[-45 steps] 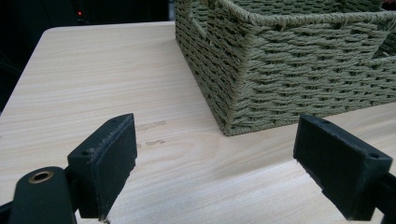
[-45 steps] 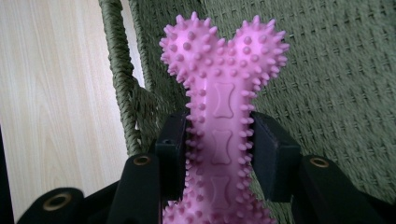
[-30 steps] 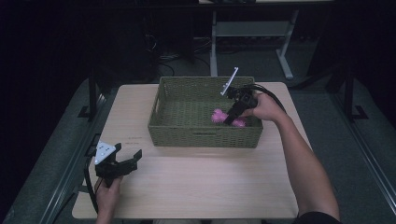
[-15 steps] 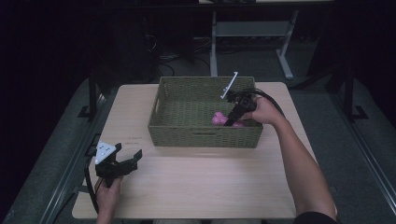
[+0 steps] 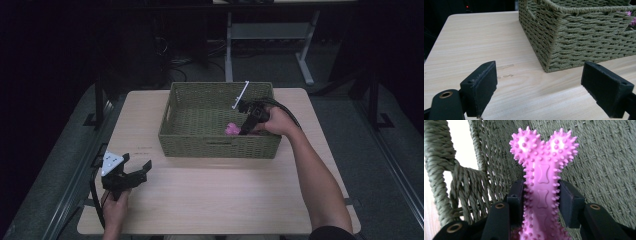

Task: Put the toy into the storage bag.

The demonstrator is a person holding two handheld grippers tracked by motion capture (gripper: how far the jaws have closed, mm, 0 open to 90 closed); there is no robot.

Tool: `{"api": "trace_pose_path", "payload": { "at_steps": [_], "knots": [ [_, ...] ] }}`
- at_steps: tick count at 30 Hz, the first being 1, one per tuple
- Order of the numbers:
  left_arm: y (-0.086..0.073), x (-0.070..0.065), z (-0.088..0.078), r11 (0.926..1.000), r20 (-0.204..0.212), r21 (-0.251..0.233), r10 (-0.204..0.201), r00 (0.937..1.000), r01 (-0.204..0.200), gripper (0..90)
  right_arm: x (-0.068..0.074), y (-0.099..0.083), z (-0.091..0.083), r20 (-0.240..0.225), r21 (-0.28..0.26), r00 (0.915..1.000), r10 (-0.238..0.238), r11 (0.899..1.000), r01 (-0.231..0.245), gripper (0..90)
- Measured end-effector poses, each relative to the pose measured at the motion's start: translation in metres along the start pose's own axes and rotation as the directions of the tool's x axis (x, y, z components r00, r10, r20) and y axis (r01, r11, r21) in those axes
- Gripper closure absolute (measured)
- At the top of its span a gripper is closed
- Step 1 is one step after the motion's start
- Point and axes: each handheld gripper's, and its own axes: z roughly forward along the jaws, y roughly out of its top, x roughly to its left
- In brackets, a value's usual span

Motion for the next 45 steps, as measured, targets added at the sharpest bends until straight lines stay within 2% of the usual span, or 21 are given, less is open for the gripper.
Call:
{"api": "trace_pose_path", "payload": {
  "at_steps": [9,14,17,18,23,26,28,39,42,45],
  "knots": [
    [0.000,0.001,0.000,1.0000,0.000,-0.003,-0.005,1.0000,0.005,13.0,0.001,0.001,0.003,-0.006,-0.004,0.9999,0.009,1.000,-0.009,57.4],
    [0.000,0.003,-0.001,0.9999,-0.004,-0.007,-0.010,0.9999,0.010,13.0,0.003,0.002,0.009,0.002,0.021,1.0000,0.002,1.000,-0.002,56.8],
    [0.000,0.003,0.000,0.9998,-0.003,-0.008,-0.019,0.9998,0.019,13.0,0.002,0.002,0.007,0.004,-0.002,0.9999,0.010,1.000,-0.010,55.3],
    [0.000,0.001,0.002,0.9999,-0.004,-0.007,-0.011,0.9999,0.011,13.0,0.002,0.002,0.003,0.008,-0.034,0.9998,0.017,0.999,-0.017,53.8],
    [0.001,-0.001,0.002,0.9999,0.001,-0.008,-0.009,1.0000,0.009,13.0,0.005,0.005,0.001,0.012,-0.041,0.9999,0.012,0.999,-0.011,53.4],
    [0.000,0.000,0.001,1.0000,-0.010,-0.002,-0.002,0.9999,0.002,13.0,0.007,0.005,0.001,0.020,-0.038,0.9997,0.014,0.999,-0.013,51.9],
    [0.001,0.001,0.001,0.9999,-0.007,-0.007,-0.013,0.9999,0.013,13.0,0.008,0.005,0.000,0.022,-0.041,0.9997,0.013,0.999,-0.012,51.0],
    [-0.001,0.003,-0.002,1.0000,-0.008,0.000,-0.007,0.9999,0.007,13.0,0.018,-0.004,-0.022,0.065,-0.091,0.9977,0.023,0.996,-0.017,47.7],
    [-0.001,0.004,-0.003,0.9996,0.008,-0.010,-0.027,0.9996,0.027,13.0,0.019,-0.005,-0.028,0.069,-0.110,0.9972,0.030,0.994,-0.022,47.6],
    [-0.001,0.002,-0.002,0.9999,-0.001,-0.002,-0.014,0.9999,0.014,13.0,0.020,-0.007,-0.036,0.071,-0.132,0.9968,0.038,0.991,-0.028,47.1]
  ]
}}
